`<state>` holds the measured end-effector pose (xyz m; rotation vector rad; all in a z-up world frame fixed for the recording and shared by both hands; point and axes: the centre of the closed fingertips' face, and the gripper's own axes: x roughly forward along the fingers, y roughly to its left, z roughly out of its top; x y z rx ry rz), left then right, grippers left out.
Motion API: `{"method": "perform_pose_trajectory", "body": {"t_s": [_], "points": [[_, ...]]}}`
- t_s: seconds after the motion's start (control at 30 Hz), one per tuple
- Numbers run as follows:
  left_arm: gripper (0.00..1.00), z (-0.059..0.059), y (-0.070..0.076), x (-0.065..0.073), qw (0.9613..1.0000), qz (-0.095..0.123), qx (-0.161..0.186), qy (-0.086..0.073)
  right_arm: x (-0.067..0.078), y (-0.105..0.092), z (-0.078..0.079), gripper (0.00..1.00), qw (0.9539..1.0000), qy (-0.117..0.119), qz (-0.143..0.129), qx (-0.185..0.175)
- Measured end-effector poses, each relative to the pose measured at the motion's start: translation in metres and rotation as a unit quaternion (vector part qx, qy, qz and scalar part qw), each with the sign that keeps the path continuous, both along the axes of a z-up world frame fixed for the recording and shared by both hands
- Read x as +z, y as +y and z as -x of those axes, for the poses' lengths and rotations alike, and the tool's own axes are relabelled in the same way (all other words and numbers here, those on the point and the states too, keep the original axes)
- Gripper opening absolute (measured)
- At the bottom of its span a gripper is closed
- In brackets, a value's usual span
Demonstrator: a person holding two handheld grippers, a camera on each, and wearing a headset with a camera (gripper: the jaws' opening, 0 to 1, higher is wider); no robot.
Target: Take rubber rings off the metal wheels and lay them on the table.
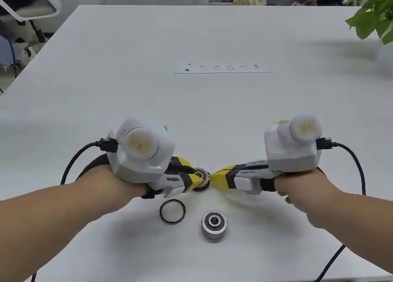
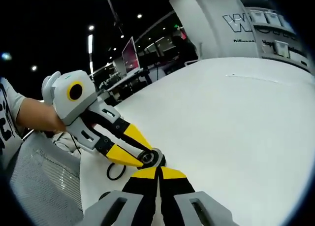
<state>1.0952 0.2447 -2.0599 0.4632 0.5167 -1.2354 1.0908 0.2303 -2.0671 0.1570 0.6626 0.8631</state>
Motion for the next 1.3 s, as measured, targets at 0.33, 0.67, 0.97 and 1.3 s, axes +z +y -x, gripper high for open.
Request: {"method": "perform_pose_trajectory", "body": {"t_s": [0.33, 0.67, 0.97, 1.3], "points": [[0.07, 0.0, 0.0, 0.0, 1.0, -0.003, 0.003, -0.001, 0.003, 0.002, 0.0, 0.0, 0.9998, 0.006, -0.014, -0.01], [0.07, 0.0, -0.001, 0.0, 0.9999, -0.003, 0.01, -0.003, 0.009, 0.009, 0.005, 0.0, 0.9999, 0.0, -0.009, -0.006], [0.07, 0.0, 0.0, 0.0, 0.9999, -0.003, 0.015, -0.005, 0.012, 0.013, 0.005, 0.0, 0.9999, -0.009, -0.004, 0.009], [0.07, 0.001, 0.0, 0.001, 0.9999, 0.001, 0.015, -0.007, 0.013, 0.017, 0.003, 0.0, 0.9996, -0.016, -0.014, 0.02]]}}
